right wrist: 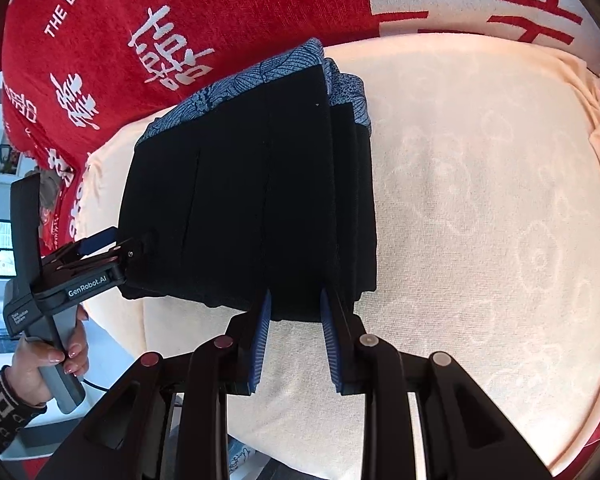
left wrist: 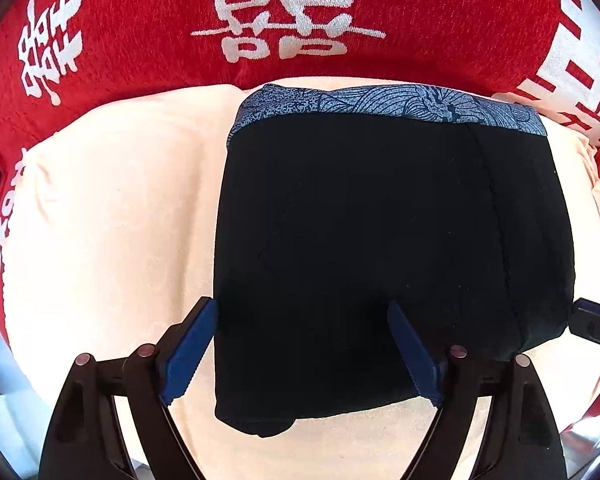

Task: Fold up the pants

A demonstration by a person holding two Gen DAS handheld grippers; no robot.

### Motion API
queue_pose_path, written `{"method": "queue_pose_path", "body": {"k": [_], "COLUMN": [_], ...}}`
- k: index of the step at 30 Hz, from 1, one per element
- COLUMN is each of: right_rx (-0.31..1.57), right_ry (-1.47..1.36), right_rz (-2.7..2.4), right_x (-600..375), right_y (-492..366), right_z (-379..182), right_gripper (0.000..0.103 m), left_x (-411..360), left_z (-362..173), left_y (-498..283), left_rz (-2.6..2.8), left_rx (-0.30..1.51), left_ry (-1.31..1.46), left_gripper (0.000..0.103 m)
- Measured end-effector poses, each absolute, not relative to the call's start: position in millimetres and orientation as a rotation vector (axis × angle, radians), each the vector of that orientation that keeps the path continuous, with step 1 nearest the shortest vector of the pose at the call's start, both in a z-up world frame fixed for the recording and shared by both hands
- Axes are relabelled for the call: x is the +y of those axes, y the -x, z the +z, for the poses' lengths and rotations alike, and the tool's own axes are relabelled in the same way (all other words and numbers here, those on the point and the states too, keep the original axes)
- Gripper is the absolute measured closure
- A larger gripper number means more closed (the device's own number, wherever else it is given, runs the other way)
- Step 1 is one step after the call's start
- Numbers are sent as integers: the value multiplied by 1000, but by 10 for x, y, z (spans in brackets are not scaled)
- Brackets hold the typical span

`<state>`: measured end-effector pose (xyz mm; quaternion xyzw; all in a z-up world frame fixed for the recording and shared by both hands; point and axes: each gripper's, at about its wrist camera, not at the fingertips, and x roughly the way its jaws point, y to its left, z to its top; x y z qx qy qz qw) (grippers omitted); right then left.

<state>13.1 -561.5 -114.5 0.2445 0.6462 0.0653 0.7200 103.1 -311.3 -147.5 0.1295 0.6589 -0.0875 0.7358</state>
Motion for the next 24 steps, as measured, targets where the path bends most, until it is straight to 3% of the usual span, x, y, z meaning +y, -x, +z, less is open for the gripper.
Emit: {"method": "queue_pose_path", "body": {"k": [5,9,24], "right_rx": [1420,1411,1315], "right_ry": [-578,-587,-649], "right_rz": [157,159,125], "right_x": [-5710,-5787,-6128], "right_y": [-104,-120,-777], "right_z": [-1136,-1129,-1199], "right_gripper": [73,61,61], "left_x": [-3132,-3131,-2837], "left_z": [-1472,-1476,-1441], "left_y": [-1024,-1040,-1972], "left_rz": [-180,-172,-37], "left_rx": [1449,1455,1374], "left_ry": [-290,-285,-186], "left_gripper": [16,16,16]}}
